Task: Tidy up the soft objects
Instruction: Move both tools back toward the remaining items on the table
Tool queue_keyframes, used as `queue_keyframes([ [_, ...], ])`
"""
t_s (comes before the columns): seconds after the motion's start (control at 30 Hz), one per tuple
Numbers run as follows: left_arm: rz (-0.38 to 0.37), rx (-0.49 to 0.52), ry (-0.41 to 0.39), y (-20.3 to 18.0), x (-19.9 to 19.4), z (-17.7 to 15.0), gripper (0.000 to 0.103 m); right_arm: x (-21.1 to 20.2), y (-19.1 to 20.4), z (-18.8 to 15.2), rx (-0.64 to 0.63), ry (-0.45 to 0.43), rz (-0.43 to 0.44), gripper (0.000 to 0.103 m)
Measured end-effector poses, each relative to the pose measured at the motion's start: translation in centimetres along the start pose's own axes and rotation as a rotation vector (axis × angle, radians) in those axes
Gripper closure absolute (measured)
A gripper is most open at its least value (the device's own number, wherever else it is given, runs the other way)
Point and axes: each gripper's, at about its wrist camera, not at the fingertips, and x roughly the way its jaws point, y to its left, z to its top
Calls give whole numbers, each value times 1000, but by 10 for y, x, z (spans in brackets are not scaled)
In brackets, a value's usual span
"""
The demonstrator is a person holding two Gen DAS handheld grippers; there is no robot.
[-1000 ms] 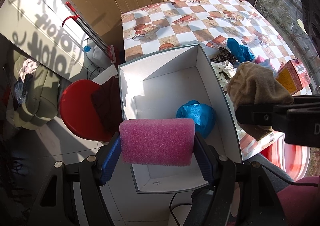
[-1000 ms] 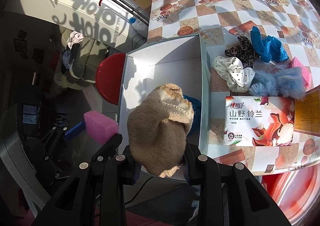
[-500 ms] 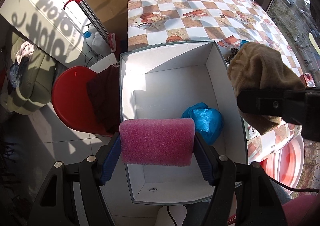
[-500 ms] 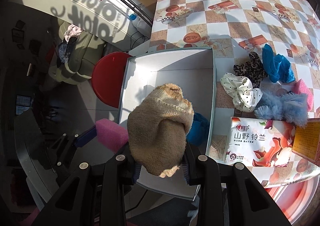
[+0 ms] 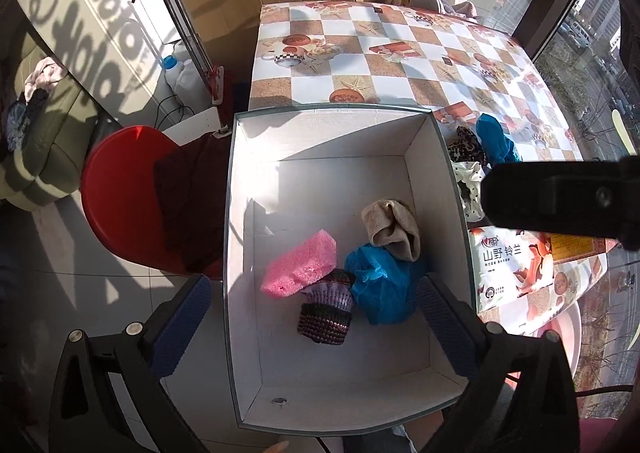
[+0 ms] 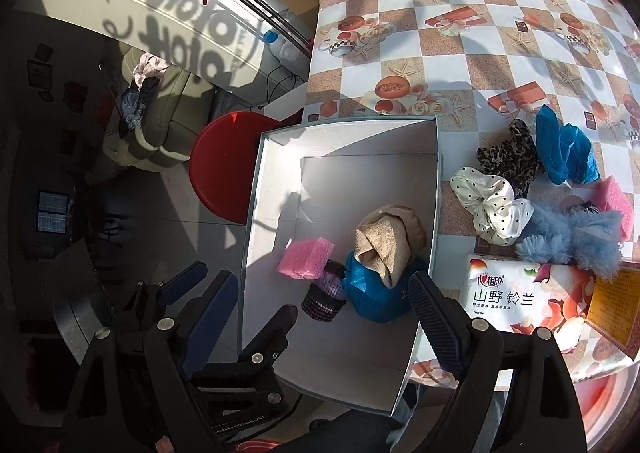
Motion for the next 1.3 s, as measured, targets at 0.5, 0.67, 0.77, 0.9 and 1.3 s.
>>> queue_keyframes([
  [0.5,-92,180,-32,-101,-5,78,0,-157,-182,-1,302,-108,-114,2],
  [0.67,-20,334,42,-160,35,106,0,-181,-248,-3,420,-109,-169,2],
  [0.77,50,416,127,-189,72,121,0,-179,-280,-1,448,-68,-194,2],
  [0.9,99,491,221,-218,115,134,0,-158,-313,10,440,25,-203,2],
  [1.3,240,549,444,-240,205,144,0,-36,-352,70,240,363,-203,2],
])
